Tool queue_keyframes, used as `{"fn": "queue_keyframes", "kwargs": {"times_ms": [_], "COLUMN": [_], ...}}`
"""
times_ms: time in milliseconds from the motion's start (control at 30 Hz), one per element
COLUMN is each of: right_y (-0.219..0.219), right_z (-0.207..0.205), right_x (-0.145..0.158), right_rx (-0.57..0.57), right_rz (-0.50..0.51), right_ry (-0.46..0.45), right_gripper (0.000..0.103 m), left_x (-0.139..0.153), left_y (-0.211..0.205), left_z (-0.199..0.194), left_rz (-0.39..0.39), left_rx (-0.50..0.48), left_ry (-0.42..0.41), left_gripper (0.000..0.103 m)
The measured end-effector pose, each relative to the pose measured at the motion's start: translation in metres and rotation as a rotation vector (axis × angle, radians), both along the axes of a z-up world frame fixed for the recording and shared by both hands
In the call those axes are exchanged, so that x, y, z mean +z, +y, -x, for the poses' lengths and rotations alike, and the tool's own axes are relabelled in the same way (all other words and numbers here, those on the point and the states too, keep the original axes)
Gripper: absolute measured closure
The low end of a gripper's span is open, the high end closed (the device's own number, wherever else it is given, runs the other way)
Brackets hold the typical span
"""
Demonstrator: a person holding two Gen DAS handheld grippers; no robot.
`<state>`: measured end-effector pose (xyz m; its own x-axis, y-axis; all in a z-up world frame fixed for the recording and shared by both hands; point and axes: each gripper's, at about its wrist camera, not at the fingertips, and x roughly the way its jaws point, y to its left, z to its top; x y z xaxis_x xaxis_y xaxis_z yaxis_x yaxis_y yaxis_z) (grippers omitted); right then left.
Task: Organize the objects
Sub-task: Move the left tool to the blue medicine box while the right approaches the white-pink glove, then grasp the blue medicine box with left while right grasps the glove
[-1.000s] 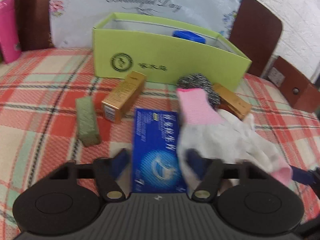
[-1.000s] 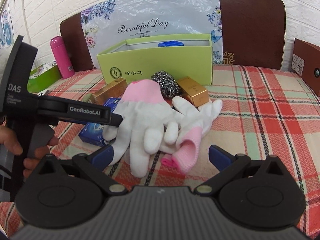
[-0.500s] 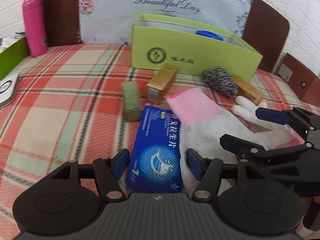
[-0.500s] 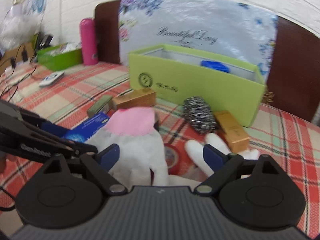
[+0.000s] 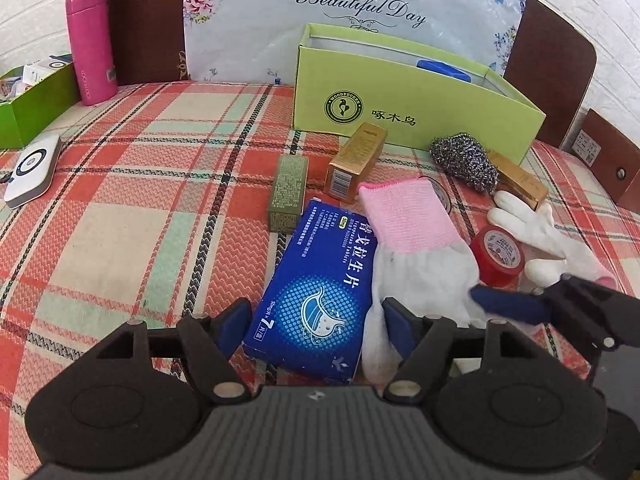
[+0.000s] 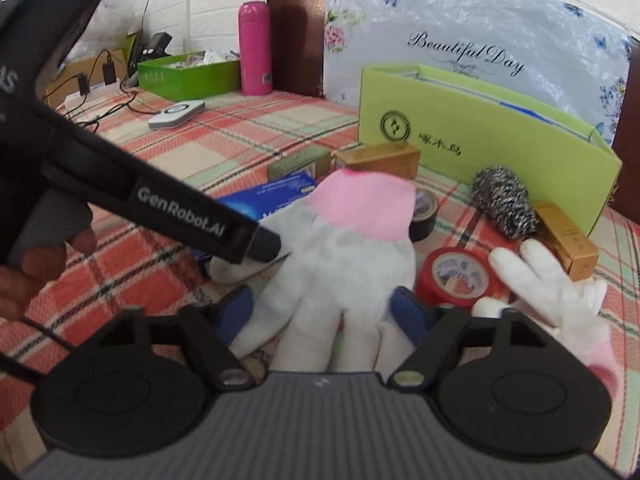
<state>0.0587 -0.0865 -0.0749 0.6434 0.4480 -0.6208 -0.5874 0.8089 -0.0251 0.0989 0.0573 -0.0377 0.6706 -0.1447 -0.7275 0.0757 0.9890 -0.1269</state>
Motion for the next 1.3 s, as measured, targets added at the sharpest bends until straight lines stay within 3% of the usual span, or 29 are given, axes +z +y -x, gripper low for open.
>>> {"fn": "queue_keyframes", "kwargs": {"times_ms": [67, 267, 333, 367, 400, 467, 567, 667, 733, 767, 900, 1300], "right_y": [-0.008, -0.051, -0.055, -0.056, -0.055, -0.051, -0.042, -0.033, -0.029, -0.028, -0.033, -0.059], "right_z": [0.004, 0.027, 0.032, 0.034, 0.035, 0.034, 0.032, 0.032, 0.035, 0.034, 0.031, 0.031], "right_x": [0.006, 0.020, 0.022, 0.022, 0.022, 0.022, 0.020, 0.012, 0.009, 0.009, 0.010, 0.044], "right_rx": [-0.023, -0.098, -0.081, -0.088, -0.096, -0.120, -0.102, -0.093, -0.089, -0.073, -0.101, -0.151], "right_rz": [0.020, -0.014, -0.019, -0.019, -0.017, -0.019, -0.021, 0.013, 0.041, 0.039, 0.000, -0.129], "right_ry": [0.006, 0.097, 0.111, 0.093, 0.079, 0.046, 0.037, 0.009, -0.015, 0.009, 0.046, 0.051], "right_gripper": [0.096, 0.097, 0.094, 0.085, 0.062, 0.040, 0.040, 0.040, 0.053, 0.073, 0.089, 0.091], "left_x": [0.000, -0.003, -0.003, -0.003, -0.002, -0.002, -0.005, -0.005, -0.004, -0.004, -0.003, 0.021], "left_y": [0.000, -0.009, -0.011, -0.012, -0.015, -0.019, -0.023, -0.026, -0.026, -0.025, -0.028, -0.032], "left_z": [0.001, -0.003, -0.006, -0.008, -0.009, -0.010, -0.010, -0.008, -0.007, -0.007, -0.005, 0.005], "left_rz": [0.009, -0.010, 0.006, 0.011, 0.002, -0.024, -0.056, -0.096, -0.094, -0.093, -0.103, -0.123], "left_rx": [-0.008, -0.023, -0.039, -0.039, -0.034, -0.025, -0.014, -0.009, -0.013, -0.013, -0.005, 0.010], "left_ry": [0.003, -0.005, -0.005, -0.005, -0.002, -0.003, -0.006, -0.013, -0.016, -0.016, -0.019, -0.086], "left_gripper": [0.024, 0.022, 0.023, 0.023, 0.023, 0.023, 0.023, 0.032, 0.042, 0.042, 0.042, 0.043]}}
